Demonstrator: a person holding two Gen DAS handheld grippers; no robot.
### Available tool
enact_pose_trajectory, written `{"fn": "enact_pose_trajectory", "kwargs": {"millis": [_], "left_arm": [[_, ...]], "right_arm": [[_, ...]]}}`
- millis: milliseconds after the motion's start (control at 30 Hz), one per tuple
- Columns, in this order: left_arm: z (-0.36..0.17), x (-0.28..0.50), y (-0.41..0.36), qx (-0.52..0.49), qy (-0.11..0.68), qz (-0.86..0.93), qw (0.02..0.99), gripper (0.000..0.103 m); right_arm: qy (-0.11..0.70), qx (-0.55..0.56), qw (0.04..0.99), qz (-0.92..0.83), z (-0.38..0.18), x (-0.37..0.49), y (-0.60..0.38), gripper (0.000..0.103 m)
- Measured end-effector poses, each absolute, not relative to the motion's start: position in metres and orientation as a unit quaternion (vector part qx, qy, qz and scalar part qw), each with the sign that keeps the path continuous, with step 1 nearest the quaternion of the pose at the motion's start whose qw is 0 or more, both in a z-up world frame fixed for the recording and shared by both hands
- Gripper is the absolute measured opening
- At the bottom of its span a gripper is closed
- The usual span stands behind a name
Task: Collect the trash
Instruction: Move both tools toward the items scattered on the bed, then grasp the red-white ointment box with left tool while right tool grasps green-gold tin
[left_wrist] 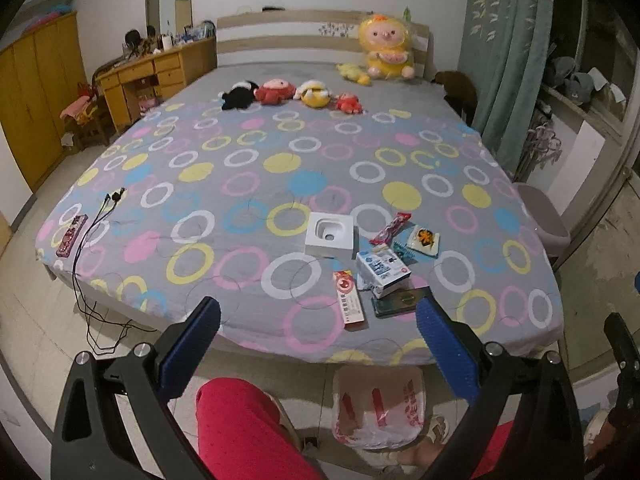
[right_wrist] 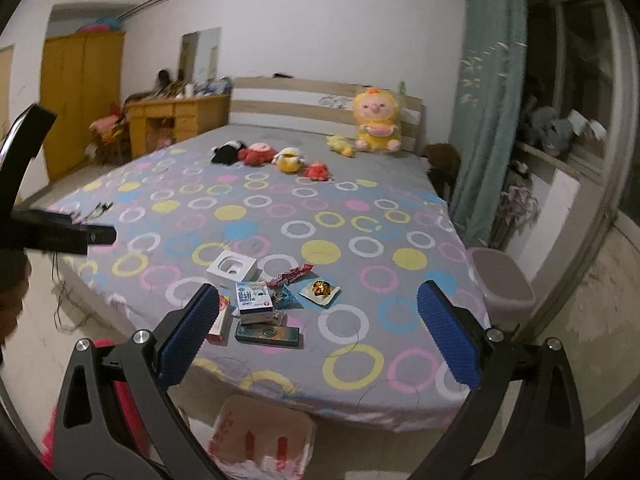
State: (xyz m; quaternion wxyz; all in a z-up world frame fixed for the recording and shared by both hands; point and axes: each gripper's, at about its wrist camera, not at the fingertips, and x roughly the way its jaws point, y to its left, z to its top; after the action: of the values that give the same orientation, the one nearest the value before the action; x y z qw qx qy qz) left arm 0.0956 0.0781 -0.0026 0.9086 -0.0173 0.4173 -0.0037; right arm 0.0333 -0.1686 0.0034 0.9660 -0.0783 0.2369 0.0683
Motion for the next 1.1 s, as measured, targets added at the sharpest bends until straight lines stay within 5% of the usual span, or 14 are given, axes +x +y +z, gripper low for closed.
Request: {"fn": "enact_pose_trajectory", "kwargs": {"millis": [533, 1100], "left_arm": [[-0.075, 0.155, 0.068, -0.014, 0.531, -0.012, 0.847, 0.096], [-0.159, 0.229, 0.048, -0.027, 0.622, 0.005, 0.783, 0.094]], "right_arm": [[0.312, -0.172, 0.922, 0.154, -0.025, 0.118, -0.166, 0.097], [0.418, -0.288, 0.81, 0.294, -0.117, 0.203, -0.133, 0.097]]}}
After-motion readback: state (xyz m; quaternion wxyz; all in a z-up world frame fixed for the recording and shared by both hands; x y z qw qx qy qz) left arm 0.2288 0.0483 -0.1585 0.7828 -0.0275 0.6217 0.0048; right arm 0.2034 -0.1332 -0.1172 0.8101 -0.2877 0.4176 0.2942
